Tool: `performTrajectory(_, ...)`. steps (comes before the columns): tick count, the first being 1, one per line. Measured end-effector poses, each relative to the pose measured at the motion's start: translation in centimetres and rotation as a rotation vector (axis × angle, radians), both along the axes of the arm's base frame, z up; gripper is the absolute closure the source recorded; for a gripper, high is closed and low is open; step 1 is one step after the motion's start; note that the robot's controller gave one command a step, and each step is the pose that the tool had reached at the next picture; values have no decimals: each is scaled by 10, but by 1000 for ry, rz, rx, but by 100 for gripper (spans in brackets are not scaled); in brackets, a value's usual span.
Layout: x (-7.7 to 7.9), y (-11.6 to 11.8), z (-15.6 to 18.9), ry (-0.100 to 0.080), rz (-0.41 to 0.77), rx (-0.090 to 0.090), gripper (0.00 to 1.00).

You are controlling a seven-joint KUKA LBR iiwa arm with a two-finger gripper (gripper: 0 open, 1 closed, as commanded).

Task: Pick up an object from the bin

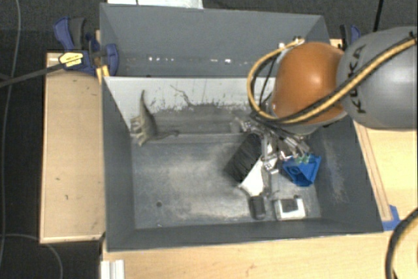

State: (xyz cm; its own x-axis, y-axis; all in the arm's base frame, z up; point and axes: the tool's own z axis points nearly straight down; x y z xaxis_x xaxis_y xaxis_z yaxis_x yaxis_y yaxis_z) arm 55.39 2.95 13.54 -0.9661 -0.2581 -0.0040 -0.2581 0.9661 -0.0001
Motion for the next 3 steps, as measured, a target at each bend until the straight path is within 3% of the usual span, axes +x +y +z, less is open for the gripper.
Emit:
performTrajectory(1, 29, -43, -22, -2, -59, 1, 0)
performTrajectory(2, 26, -60, -19, 3, -28, -3, 0)
performTrajectory(3, 22, -54, -18, -3, 6, -1, 0)
